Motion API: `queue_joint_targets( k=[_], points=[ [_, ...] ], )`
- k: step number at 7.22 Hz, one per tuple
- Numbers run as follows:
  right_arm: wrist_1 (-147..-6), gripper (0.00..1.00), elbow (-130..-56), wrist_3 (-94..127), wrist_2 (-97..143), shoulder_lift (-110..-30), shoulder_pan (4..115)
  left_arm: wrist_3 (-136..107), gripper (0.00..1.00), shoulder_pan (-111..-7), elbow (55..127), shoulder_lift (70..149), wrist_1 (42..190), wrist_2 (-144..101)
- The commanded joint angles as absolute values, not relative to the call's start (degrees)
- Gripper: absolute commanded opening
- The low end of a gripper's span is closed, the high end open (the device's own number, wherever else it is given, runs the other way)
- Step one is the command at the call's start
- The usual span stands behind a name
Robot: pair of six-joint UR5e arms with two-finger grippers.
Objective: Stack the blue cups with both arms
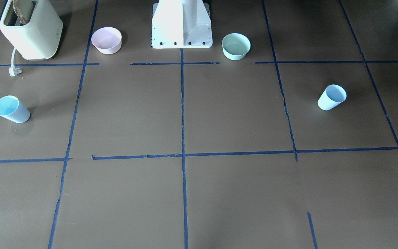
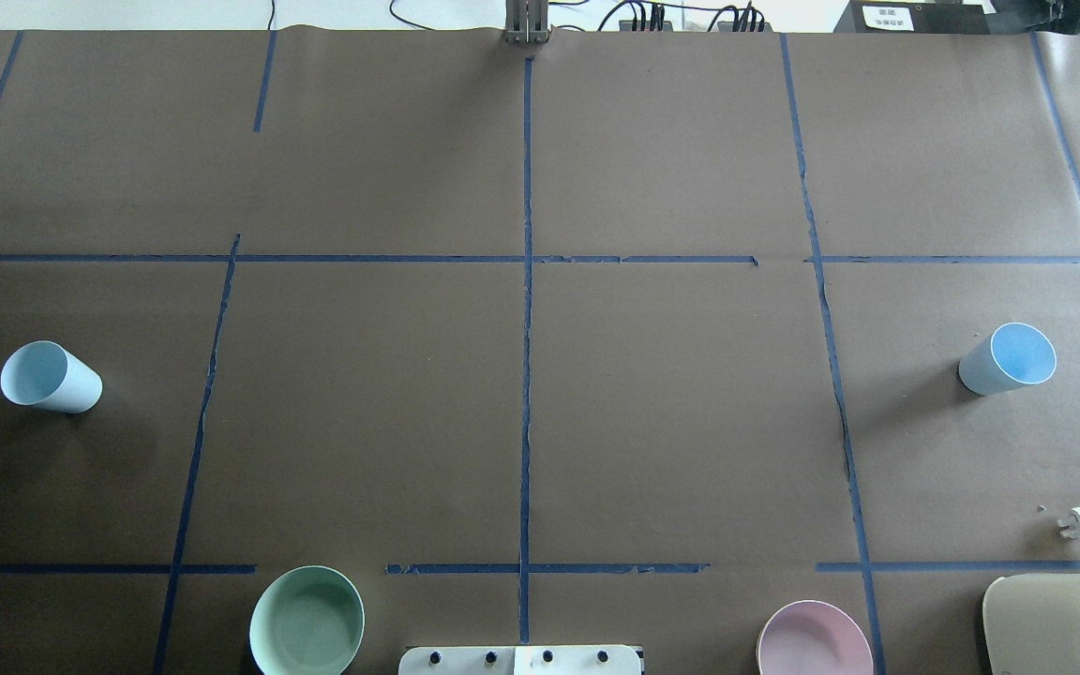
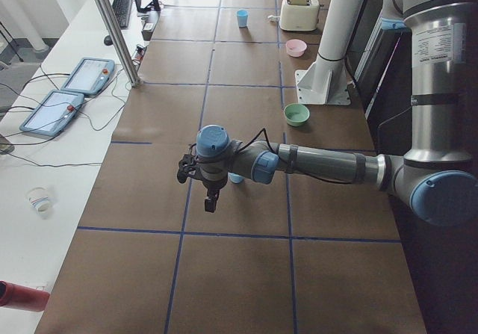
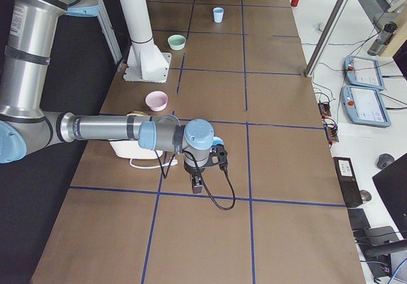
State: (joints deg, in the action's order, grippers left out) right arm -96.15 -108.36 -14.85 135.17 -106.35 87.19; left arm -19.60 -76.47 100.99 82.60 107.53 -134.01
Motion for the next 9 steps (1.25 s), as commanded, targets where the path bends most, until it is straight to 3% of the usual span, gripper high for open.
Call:
queue_joint_targets(
  k=[1, 6, 7, 9],
  points=[
    [-96.2, 1.00, -108.3, -14.9, 135.1, -106.3, 87.2, -39.7, 1.00, -66.9, 100.6, 80.9, 121.0, -131.3],
    [-96.2, 1.00, -108.1, -14.9, 135.1, -106.3, 87.2, -51.5, 1.00, -55.1, 100.4, 80.1, 127.4, -124.3],
    [-96.2, 1.00, -108.1, -14.9, 135.1, -106.3, 87.2, -51.8, 0.89, -54.5, 99.9, 80.1, 127.4, -124.3],
    [-96.2, 1.00, -108.1, -14.9, 135.1, -106.3, 87.2, -55.2, 0.36, -52.6, 99.8, 80.7, 127.4, -124.4]
  ],
)
